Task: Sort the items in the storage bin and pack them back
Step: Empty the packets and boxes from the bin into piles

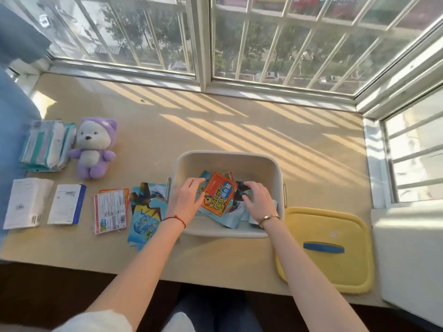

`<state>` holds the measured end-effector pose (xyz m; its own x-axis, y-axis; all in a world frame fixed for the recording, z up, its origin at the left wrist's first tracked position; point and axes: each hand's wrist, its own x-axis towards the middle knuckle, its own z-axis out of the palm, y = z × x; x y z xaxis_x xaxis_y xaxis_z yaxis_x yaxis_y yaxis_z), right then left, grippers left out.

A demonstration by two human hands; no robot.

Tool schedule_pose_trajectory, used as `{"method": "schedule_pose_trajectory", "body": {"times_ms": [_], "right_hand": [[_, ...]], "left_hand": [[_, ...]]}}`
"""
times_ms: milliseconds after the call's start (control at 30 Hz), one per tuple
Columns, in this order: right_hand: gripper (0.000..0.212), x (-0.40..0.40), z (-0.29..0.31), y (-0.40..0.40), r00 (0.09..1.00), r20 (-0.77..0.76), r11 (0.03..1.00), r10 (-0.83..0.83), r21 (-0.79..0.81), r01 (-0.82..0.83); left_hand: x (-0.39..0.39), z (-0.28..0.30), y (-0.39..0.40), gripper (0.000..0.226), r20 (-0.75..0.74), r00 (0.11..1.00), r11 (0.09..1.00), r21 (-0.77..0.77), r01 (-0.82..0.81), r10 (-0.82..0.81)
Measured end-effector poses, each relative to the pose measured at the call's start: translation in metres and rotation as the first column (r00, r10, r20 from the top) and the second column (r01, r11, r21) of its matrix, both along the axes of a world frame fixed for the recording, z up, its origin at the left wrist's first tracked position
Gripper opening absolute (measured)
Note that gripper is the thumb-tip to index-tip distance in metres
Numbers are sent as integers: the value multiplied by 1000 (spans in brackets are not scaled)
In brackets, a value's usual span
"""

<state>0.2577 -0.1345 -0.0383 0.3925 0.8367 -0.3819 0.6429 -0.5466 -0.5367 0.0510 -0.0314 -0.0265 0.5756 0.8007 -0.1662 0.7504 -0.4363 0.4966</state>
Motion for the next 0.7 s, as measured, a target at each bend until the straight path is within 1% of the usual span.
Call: {"method": "schedule_pose_trajectory", "body": {"times_ms": [100, 167, 267, 333, 400, 567, 700], "right_hand": [[39, 2, -34, 16, 997, -75, 995, -12, -95, 5], [40, 3, -54, 24, 995, -91, 990, -34, -141, 21], [44, 2, -75, 30, 991, -118, 981, -70, -187, 47], [45, 0, -86, 31, 988, -133, 977, -78, -205, 49], [44, -2, -93, 31, 991, -109, 977, -78, -205, 55], [42, 0, -99, 31, 992, -76, 977, -96, -199, 79], [39, -2, -102, 34, 990, -75, 971, -117, -219, 99]], "left_hand": [[13, -41, 8, 41, -50, 998, 991, -126, -35, 29], [20, -65, 10, 47, -66, 998, 975, -219, -39, 25], [27, -97, 13, 57, -118, 993, 954, -298, -34, -1], [28, -114, 13, 59, -141, 990, 946, -321, -54, 9], [30, -124, 12, 59, -159, 987, 944, -322, -71, 20], [31, -130, 10, 55, -208, 977, 962, -259, -91, 37], [36, -131, 7, 55, -172, 983, 947, -299, -117, 68]]}}
